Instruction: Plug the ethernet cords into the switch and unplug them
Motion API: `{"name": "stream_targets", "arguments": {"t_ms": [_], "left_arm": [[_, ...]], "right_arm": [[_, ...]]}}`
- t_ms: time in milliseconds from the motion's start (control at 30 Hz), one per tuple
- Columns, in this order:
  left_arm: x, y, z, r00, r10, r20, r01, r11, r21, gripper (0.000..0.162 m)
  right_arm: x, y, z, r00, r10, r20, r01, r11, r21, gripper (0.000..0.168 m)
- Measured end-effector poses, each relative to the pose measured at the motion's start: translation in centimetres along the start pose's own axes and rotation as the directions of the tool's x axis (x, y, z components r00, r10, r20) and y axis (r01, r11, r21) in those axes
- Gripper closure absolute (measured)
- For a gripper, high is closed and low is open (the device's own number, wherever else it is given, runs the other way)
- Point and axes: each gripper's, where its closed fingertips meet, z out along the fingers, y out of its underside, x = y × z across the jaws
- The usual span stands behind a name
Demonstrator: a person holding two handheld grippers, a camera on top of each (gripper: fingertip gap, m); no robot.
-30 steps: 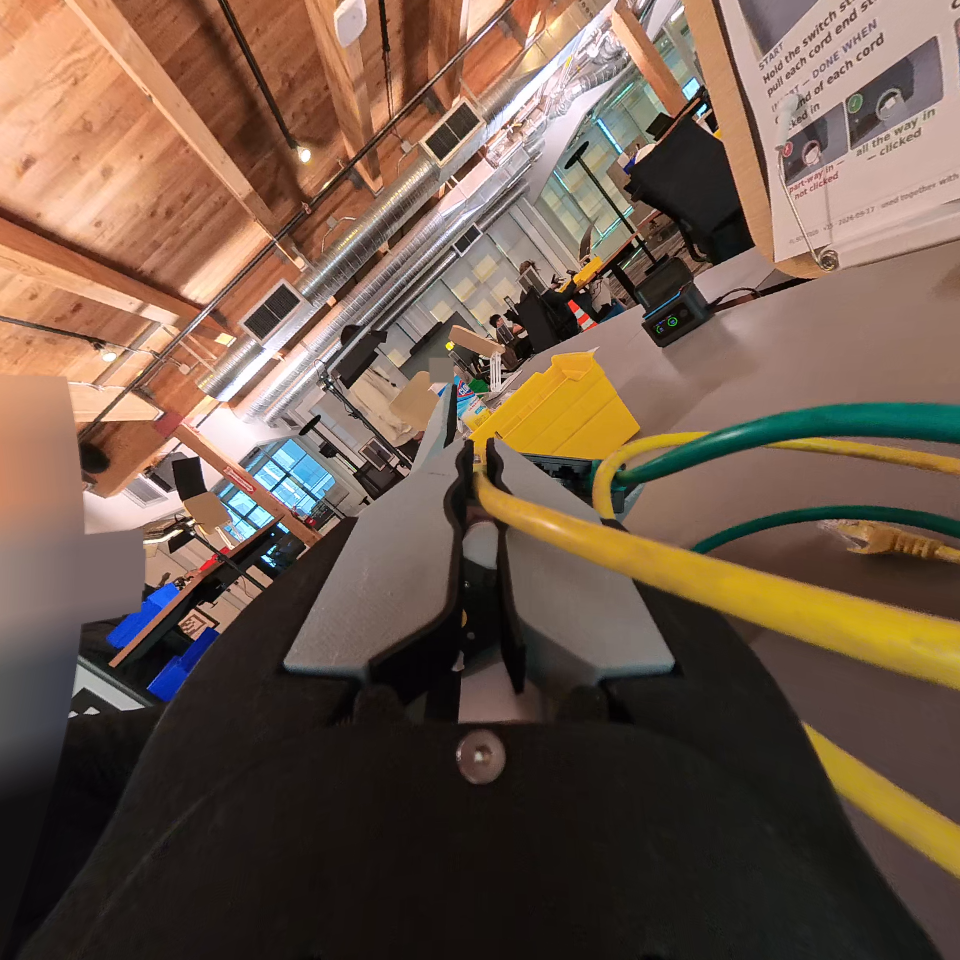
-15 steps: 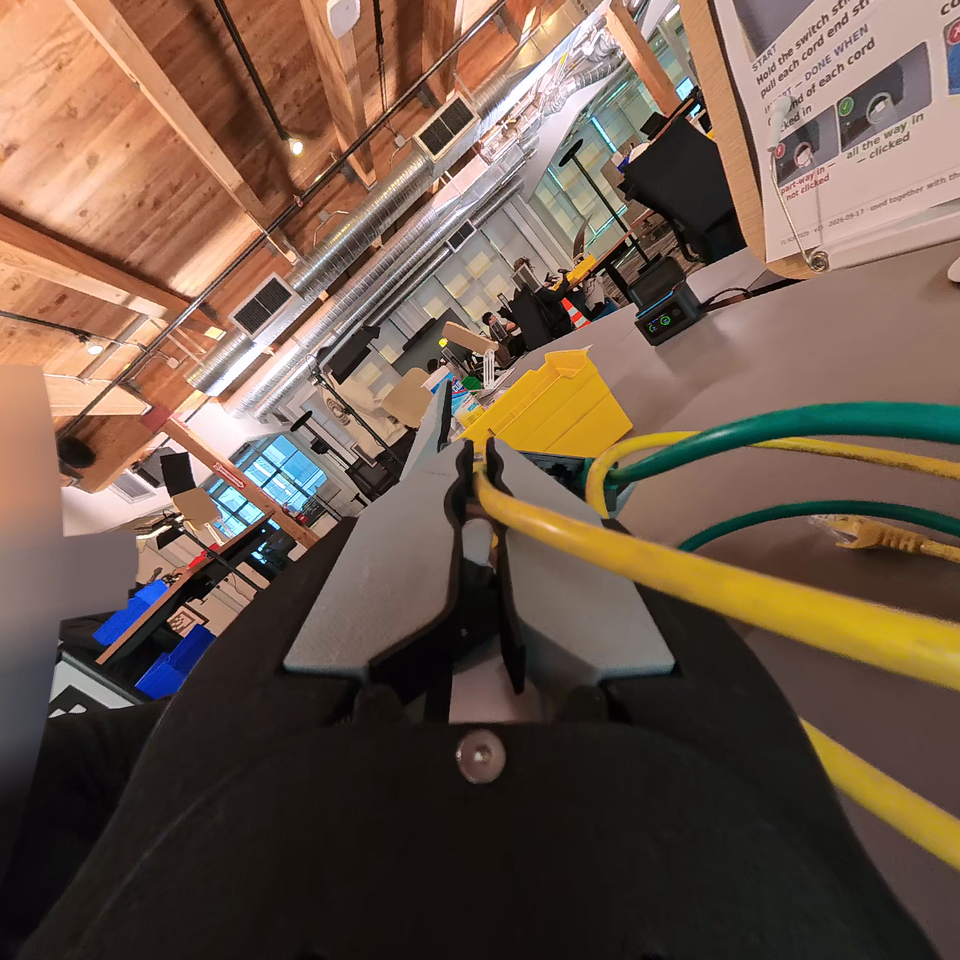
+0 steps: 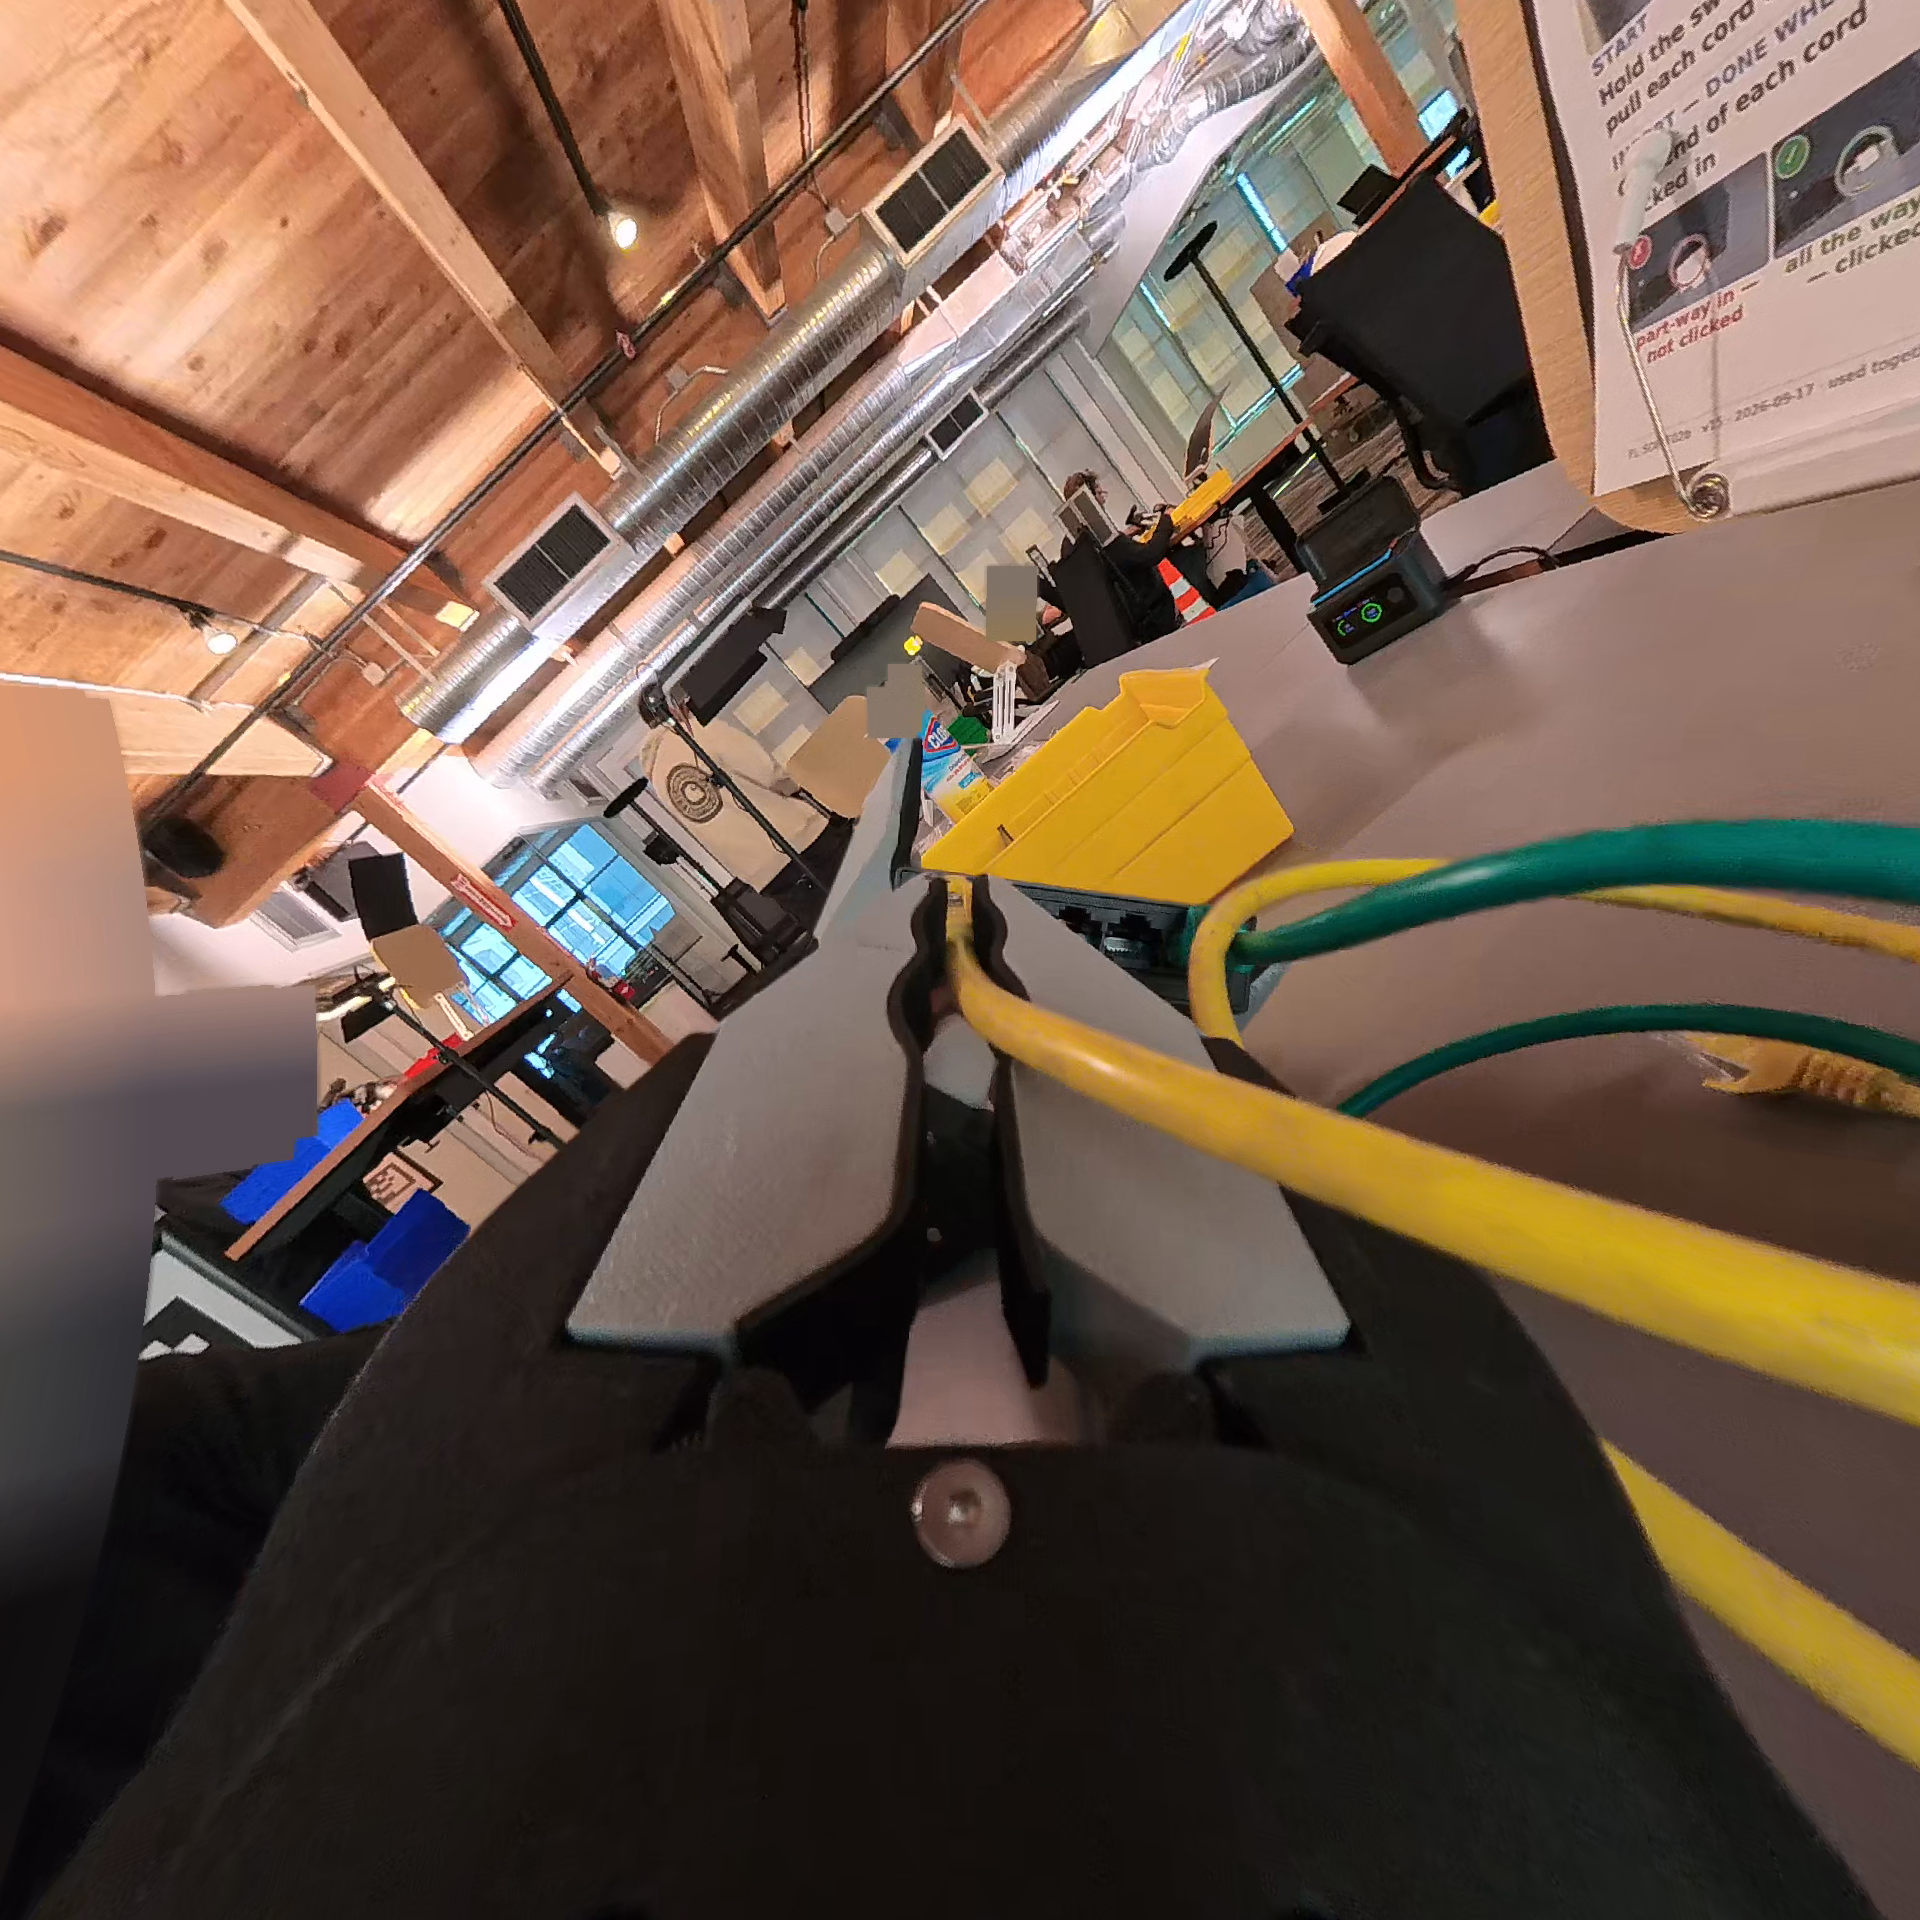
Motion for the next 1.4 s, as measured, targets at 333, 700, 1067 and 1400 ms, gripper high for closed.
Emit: {"name": "stream_targets", "arguments": {"t_ms": [333,700,1067,1400], "left_arm": [[0.11,-0.2,-0.04,1.0,0.015,0.0,-0.015,1.0,0.02,0.051],[0.36,0.08,0.11,1.0,0.021,-0.009,-0.021,1.0,0.012,0.051],[0.4,-0.27,0.01,1.0,0.028,-0.008,-0.028,0.999,0.021,0.051],[0.43,-0.56,-0.07,0.999,0.036,-0.01,-0.036,0.999,0.02,0.051]], "right_arm": [[0.1,0.23,-0.22,0.998,0.054,0.037,-0.052,0.997,-0.053,0.167],[0.35,0.08,-0.18,0.996,0.08,0.028,-0.079,0.996,-0.035,0.167],[0.54,-0.02,-0.33,0.996,0.084,0.021,-0.083,0.996,-0.025,0.167],[0.56,-0.42,-0.42,0.999,0.051,-0.001,-0.051,0.999,0.011,0.167]]}}
